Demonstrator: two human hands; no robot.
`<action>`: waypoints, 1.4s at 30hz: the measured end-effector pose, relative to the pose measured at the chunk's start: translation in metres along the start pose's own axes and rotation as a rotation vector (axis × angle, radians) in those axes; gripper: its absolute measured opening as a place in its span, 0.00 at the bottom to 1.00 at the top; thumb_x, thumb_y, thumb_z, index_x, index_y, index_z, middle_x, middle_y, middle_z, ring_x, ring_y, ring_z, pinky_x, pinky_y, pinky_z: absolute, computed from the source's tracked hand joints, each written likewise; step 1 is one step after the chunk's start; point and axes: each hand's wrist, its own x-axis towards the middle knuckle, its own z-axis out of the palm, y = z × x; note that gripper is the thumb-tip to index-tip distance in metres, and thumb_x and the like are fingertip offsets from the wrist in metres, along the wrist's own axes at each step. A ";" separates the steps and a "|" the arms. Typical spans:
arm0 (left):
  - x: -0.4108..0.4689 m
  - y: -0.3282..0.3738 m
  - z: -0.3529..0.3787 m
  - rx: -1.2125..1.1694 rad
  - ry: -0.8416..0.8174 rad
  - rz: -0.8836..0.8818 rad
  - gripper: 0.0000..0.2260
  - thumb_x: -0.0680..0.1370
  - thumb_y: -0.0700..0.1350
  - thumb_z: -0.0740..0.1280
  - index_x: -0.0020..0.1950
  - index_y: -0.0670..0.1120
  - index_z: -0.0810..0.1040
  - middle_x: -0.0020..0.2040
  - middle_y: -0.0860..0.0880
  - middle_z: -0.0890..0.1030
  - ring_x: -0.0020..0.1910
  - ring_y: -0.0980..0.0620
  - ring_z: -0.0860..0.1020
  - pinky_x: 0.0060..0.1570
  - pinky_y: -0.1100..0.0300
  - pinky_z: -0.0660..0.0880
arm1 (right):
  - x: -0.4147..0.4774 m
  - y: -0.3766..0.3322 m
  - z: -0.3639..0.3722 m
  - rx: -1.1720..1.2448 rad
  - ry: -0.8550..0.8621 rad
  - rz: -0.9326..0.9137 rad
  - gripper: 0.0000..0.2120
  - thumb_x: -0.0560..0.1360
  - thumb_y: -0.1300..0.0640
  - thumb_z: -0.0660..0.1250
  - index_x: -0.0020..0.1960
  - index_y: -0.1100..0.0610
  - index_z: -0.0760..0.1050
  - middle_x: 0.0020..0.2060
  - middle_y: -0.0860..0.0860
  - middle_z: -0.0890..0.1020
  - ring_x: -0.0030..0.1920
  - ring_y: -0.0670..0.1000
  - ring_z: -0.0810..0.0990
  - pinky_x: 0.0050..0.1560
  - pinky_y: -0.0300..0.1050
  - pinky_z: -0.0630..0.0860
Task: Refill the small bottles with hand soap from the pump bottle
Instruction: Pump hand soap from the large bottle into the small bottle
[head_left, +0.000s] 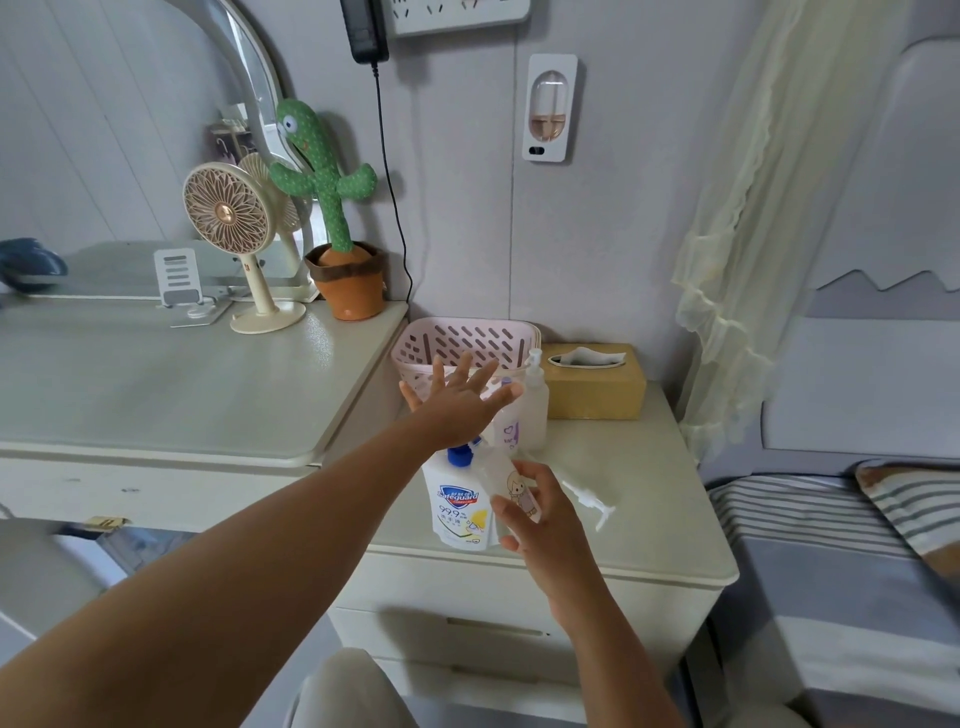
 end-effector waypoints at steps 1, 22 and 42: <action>0.000 0.000 0.000 0.001 0.000 0.001 0.31 0.74 0.70 0.42 0.76 0.62 0.46 0.77 0.54 0.40 0.75 0.45 0.36 0.64 0.32 0.31 | -0.001 0.000 -0.001 -0.007 0.000 -0.004 0.16 0.76 0.59 0.67 0.61 0.50 0.68 0.57 0.49 0.77 0.54 0.47 0.78 0.39 0.34 0.78; 0.002 -0.001 0.000 0.026 -0.005 0.003 0.31 0.74 0.70 0.42 0.76 0.62 0.46 0.77 0.53 0.40 0.75 0.45 0.36 0.64 0.32 0.31 | 0.000 0.001 -0.001 -0.008 -0.006 -0.003 0.16 0.76 0.59 0.67 0.60 0.49 0.68 0.57 0.49 0.77 0.55 0.48 0.78 0.37 0.33 0.76; 0.004 -0.001 0.004 0.019 0.021 0.013 0.30 0.75 0.70 0.43 0.76 0.62 0.47 0.77 0.54 0.41 0.75 0.46 0.36 0.65 0.32 0.32 | 0.003 0.002 -0.003 -0.019 -0.003 0.002 0.15 0.76 0.60 0.66 0.60 0.48 0.69 0.56 0.49 0.78 0.53 0.48 0.78 0.36 0.33 0.75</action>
